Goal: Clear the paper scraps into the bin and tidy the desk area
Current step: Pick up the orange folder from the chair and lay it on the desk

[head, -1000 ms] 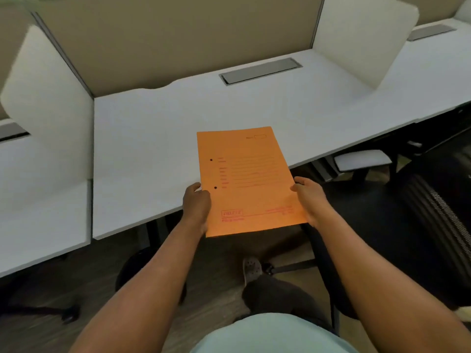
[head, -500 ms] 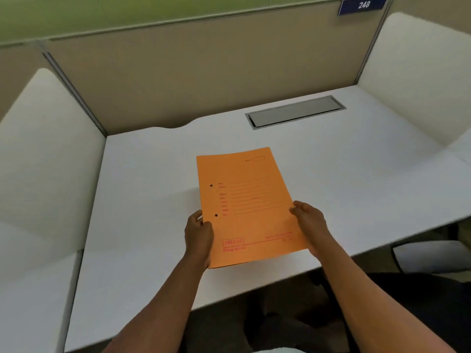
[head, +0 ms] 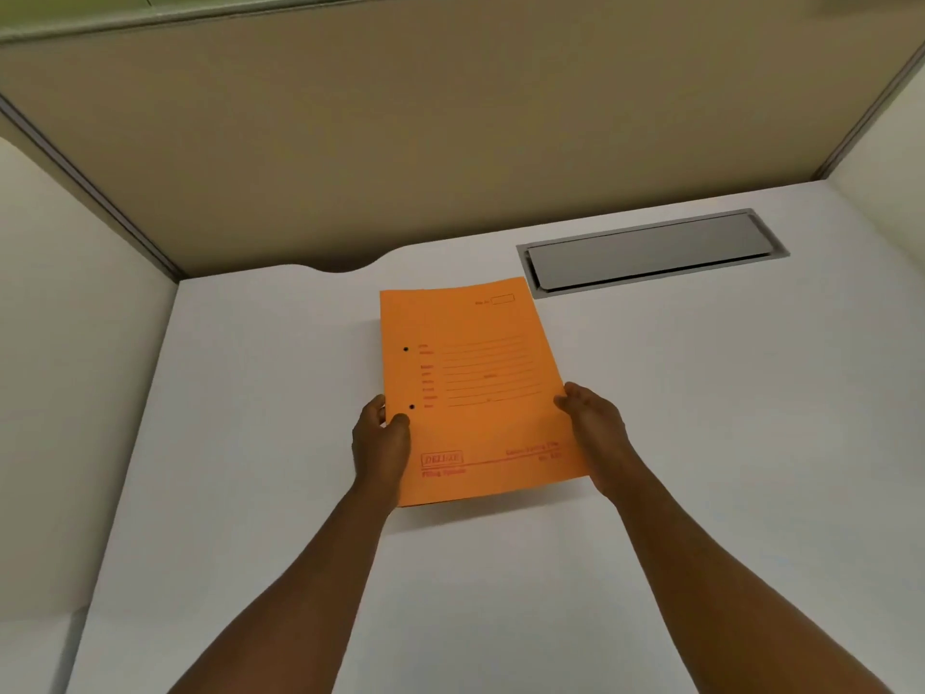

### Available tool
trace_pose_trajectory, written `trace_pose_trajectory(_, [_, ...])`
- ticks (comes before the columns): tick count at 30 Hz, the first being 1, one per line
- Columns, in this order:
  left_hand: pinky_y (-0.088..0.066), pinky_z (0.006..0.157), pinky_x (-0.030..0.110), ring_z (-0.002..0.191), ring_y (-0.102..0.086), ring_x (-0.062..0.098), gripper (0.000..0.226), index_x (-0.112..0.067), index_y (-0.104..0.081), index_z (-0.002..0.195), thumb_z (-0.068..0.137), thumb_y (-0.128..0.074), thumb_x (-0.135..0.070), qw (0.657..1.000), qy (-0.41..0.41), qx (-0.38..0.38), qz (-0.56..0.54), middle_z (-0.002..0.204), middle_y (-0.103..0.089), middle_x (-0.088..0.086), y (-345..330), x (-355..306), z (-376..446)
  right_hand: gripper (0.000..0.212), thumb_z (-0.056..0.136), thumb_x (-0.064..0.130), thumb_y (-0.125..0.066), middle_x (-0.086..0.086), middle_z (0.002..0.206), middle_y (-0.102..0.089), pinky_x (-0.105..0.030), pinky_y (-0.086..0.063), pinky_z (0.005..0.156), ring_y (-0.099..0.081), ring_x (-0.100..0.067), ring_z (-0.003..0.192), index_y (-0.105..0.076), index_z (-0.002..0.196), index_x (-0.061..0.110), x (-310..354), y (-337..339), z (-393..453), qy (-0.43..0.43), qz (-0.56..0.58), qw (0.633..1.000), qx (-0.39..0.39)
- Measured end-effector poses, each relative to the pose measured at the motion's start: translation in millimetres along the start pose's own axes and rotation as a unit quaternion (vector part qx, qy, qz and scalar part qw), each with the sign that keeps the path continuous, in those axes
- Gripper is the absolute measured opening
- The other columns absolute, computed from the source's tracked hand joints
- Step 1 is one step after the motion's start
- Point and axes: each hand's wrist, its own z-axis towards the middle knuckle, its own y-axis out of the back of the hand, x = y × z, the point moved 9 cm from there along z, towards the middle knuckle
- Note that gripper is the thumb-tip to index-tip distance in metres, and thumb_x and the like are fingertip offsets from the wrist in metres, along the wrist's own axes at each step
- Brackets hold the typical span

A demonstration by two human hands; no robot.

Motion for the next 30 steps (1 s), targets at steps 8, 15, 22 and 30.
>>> trace_pose_trajectory(8, [-0.052,0.067,0.032,0.083,-0.065,0.019,0.026,-0.034,-0.062,0.089,0.093,-0.047,-0.014,0.999,-0.014,-0.034,0.002,0.094,-0.069,-0.009,-33,-25,84,0.037,0.098,0.032,-0.051,0.008,0.115,-0.06,-0.042,-0.049,0.086,-0.06,-0.016,0.098,-0.052,0.134,0.028,30,-18,95,0.021,-0.034,0.999,0.007])
trace_pose_trajectory(15, [-0.049,0.098,0.049,0.119,-0.055,0.031,0.05,-0.02,-0.044,0.143,0.095,-0.057,-0.024,0.99,-0.02,-0.078,0.116,0.139,-0.053,0.006,-53,-24,145,0.057,0.098,0.042,-0.051,-0.003,0.149,-0.043,-0.049,-0.041,0.103,-0.048,-0.028,0.127,-0.033,0.149,0.025,31,-42,157,0.031,-0.106,0.994,0.014])
trace_pose_trajectory(22, [-0.026,0.114,0.051,0.144,-0.026,0.037,0.076,-0.013,-0.027,0.153,0.094,-0.034,-0.06,0.85,-0.208,-0.024,0.482,0.161,-0.021,0.017,-95,-15,149,0.086,0.09,0.068,-0.034,-0.004,0.164,-0.002,-0.045,-0.014,0.118,-0.007,-0.026,0.149,-0.004,0.155,0.02,21,-71,167,0.187,-0.42,0.888,-0.005])
trace_pose_trajectory(30, [-0.01,0.119,0.045,0.149,-0.013,0.034,0.081,-0.017,-0.01,0.156,0.094,-0.026,-0.066,0.817,-0.258,-0.019,0.515,0.165,-0.007,0.012,-102,10,154,0.087,0.091,0.072,-0.008,-0.004,0.163,0.004,-0.037,0.004,0.12,0.005,-0.019,0.15,0.006,0.154,0.014,-1,-84,161,0.255,-0.56,0.787,-0.037])
